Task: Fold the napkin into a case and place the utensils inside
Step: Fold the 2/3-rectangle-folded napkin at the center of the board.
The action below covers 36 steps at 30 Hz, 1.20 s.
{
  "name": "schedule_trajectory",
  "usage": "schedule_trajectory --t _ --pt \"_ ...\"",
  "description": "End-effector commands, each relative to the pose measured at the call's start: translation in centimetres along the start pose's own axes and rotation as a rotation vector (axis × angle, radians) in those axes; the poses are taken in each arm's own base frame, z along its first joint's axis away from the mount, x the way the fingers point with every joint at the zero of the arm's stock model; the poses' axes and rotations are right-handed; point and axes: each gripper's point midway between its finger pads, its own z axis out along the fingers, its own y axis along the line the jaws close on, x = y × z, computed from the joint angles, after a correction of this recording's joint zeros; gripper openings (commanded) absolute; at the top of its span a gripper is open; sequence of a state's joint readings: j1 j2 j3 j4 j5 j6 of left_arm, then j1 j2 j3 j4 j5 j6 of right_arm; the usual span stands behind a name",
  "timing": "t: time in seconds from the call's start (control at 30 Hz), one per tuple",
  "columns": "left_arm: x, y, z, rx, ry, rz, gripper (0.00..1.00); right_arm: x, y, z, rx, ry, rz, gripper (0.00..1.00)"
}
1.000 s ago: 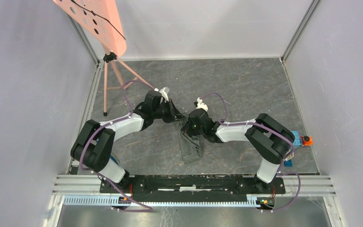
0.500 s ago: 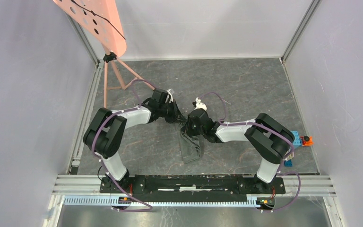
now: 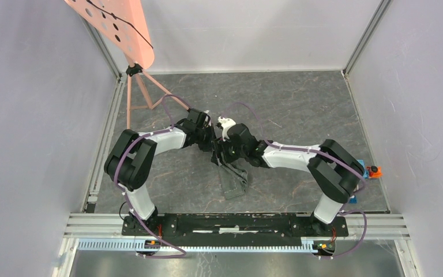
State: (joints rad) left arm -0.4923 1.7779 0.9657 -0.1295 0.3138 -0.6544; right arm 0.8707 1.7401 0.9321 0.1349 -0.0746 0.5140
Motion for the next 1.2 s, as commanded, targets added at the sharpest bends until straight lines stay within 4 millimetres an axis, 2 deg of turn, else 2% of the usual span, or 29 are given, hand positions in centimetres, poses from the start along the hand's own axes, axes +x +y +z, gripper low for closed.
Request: schedule_trajectory --t 0.0,0.07,0.13,0.27,0.43,0.6,0.83,0.93,1.0,1.07,1.13,1.17 --pt "-0.2 1.2 0.1 -0.05 0.002 0.056 0.09 -2.1 0.9 -4.0 -0.028 0.012 -0.308 0.77" --pt "-0.3 1.2 -0.1 -0.056 0.0 0.061 0.09 -1.8 -0.1 -5.0 0.011 0.03 -0.356 0.85" --pt "-0.5 1.2 -0.2 -0.058 -0.006 0.062 0.09 -1.2 -0.9 -5.7 0.046 0.057 -0.385 0.89" --pt "-0.3 1.1 -0.2 -0.053 -0.002 0.058 0.09 0.2 -1.2 -6.3 0.036 0.081 -0.395 0.98" --pt "-0.2 1.4 0.0 -0.06 0.006 0.055 0.09 1.7 -0.3 -6.0 0.031 0.1 -0.415 0.98" --pt "-0.4 1.1 -0.2 -0.058 0.002 0.058 0.09 2.1 -1.0 -5.5 0.136 0.105 -0.443 0.94" --pt "-0.5 0.8 -0.8 -0.056 -0.007 0.056 0.09 2.3 -0.8 -5.2 0.193 0.116 -0.484 0.72" --pt "-0.6 0.7 -1.1 -0.054 -0.013 0.051 0.08 2.3 -1.0 -5.2 0.213 0.11 -0.478 0.58" --pt "-0.7 0.4 -1.5 -0.051 -0.018 0.049 0.09 2.2 -0.8 -5.3 0.217 0.1 -0.474 0.46" --pt "-0.8 -0.1 -2.2 -0.034 -0.033 0.041 0.15 1.9 -0.4 -5.4 0.209 0.081 -0.46 0.27" --pt "-0.7 -0.7 -3.4 -0.009 -0.056 0.033 0.29 1.5 -0.1 -5.7 0.205 0.062 -0.441 0.09" --pt "-0.5 -0.9 -4.1 -0.004 -0.072 0.033 0.36 1.4 -0.1 -5.8 0.211 0.057 -0.429 0.04"
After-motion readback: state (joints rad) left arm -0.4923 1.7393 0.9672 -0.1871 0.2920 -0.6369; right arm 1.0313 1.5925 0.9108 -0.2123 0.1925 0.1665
